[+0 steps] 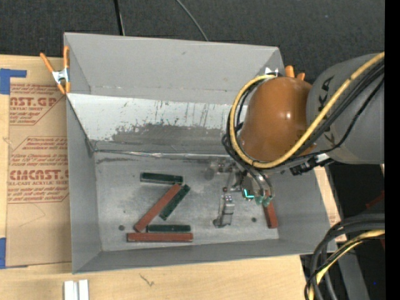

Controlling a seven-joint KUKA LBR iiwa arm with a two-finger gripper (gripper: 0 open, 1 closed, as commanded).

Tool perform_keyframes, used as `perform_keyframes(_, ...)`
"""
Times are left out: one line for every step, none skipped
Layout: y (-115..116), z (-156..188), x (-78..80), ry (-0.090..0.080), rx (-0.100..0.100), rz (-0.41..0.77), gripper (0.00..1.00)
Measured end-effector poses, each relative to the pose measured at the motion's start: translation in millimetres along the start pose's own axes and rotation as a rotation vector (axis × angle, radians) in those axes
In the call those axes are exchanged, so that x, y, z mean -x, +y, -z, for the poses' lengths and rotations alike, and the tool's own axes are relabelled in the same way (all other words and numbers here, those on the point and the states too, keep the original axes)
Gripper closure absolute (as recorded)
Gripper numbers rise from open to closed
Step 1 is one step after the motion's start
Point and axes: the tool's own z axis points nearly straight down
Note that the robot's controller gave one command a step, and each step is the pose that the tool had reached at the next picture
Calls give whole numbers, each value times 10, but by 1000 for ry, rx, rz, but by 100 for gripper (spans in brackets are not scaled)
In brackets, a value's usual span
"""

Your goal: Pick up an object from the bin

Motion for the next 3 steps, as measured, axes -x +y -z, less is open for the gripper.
perform_keyframes(-1, 40, 18, -8, 0, -1, 0)
perform_keyframes(368, -395, 122, -17, -1, 30, 0)
perform_keyframes(344, -877, 474, -10, 1, 231, 0)
